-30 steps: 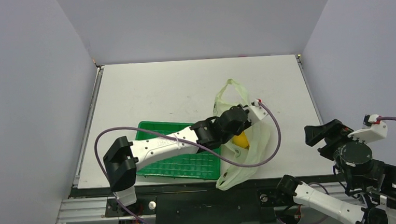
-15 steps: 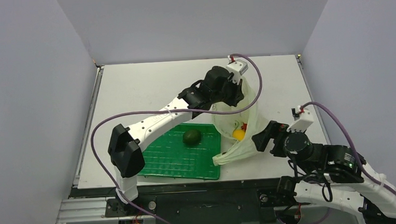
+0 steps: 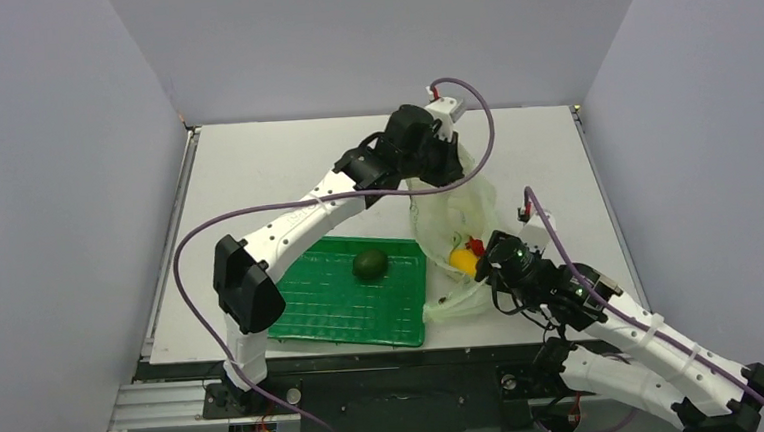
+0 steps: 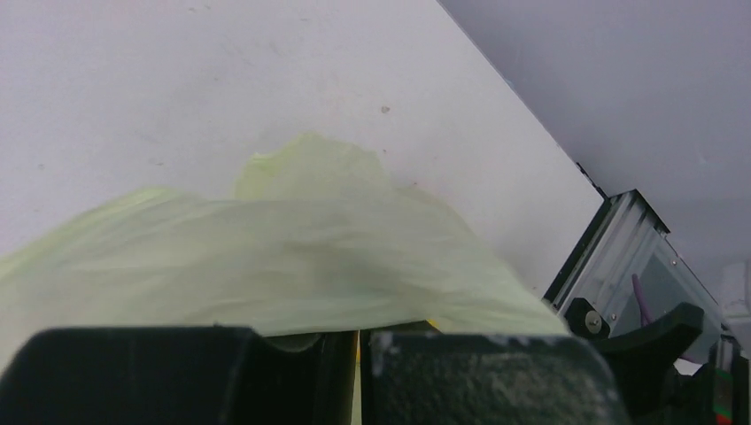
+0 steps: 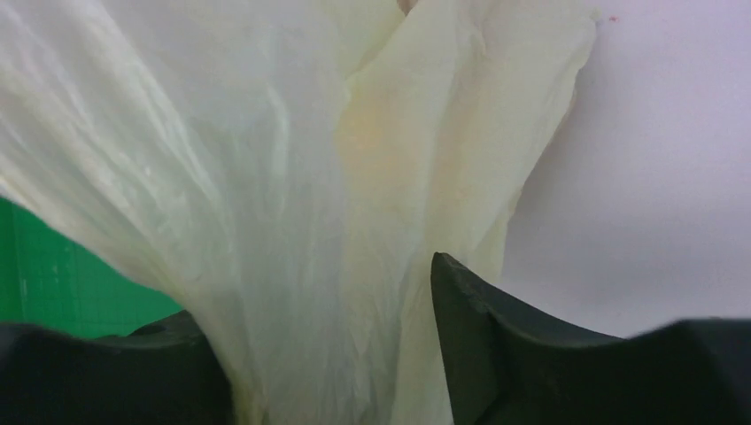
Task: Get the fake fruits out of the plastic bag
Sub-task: Adjust the plastic bag at the center of the board.
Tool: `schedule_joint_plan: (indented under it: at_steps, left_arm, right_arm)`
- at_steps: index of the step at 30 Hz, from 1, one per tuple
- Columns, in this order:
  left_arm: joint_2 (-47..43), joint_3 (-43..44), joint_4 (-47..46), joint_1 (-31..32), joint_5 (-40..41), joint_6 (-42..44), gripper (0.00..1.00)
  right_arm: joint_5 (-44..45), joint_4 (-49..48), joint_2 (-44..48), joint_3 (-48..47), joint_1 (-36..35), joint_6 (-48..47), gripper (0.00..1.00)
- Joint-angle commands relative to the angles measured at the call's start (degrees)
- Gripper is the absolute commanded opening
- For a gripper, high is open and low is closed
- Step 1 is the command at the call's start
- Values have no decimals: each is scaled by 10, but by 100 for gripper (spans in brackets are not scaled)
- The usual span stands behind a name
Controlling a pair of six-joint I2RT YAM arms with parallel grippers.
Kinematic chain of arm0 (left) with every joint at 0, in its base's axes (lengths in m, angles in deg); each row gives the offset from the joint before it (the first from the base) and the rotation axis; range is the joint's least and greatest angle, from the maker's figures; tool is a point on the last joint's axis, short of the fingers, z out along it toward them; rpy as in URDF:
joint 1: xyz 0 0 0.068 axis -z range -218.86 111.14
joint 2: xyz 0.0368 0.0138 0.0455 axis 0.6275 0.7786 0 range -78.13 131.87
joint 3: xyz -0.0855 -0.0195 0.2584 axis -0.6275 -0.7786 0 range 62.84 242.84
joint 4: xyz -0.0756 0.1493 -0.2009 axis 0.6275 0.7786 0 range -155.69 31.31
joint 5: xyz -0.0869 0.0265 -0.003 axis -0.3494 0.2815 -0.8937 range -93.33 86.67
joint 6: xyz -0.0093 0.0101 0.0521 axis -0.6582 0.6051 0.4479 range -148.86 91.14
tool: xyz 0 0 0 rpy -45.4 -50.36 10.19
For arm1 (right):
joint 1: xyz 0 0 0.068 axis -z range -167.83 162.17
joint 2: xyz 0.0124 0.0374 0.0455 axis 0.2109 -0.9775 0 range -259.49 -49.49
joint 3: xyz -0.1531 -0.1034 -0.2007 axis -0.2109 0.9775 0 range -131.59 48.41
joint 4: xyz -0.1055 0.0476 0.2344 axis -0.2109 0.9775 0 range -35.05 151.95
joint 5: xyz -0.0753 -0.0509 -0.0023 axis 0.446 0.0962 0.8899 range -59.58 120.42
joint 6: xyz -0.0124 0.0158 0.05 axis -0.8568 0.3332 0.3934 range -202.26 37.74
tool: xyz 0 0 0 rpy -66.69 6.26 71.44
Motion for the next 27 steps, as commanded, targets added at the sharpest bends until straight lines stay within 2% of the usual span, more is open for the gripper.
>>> schedule_joint_plan:
  at_steps: [1, 2, 7, 11, 13, 17, 19, 22, 26, 27]
  left_arm:
    - [-15, 53, 35, -54, 1, -7, 0]
    - [-21, 54, 38, -68, 1, -7, 0]
    - [-42, 55, 43, -132, -22, -7, 0]
    - [-57, 65, 59, -194, -58, -8, 0]
    - [-67, 66, 66, -219, -72, -4, 0]
    - [-93, 57, 86, -272, -87, 12, 0]
    - [-113, 41, 86, -293, -95, 16, 0]
    - [-148, -3, 79, -311, -109, 24, 0]
    - [-201, -109, 46, -317, -142, 27, 0]
    - [-224, -131, 27, -317, -149, 25, 0]
  right_arm:
    - [18, -94, 45, 13, 39, -52, 39]
    - [18, -112, 40, 9, 50, -73, 23]
    - [-34, -192, -82, -61, 158, -183, 1]
    - [-75, -217, -202, -181, 202, -260, 0]
    - [-123, -221, -256, -271, 211, -291, 0]
    - [-273, -219, -338, -378, 213, -327, 0]
    - [-317, -218, -350, -396, 214, -337, 0]
    - [-319, -209, -349, -383, 215, -353, 0]
    - [-299, -193, -327, -301, 214, -391, 0]
    - [-284, -193, -324, -265, 214, -395, 3]
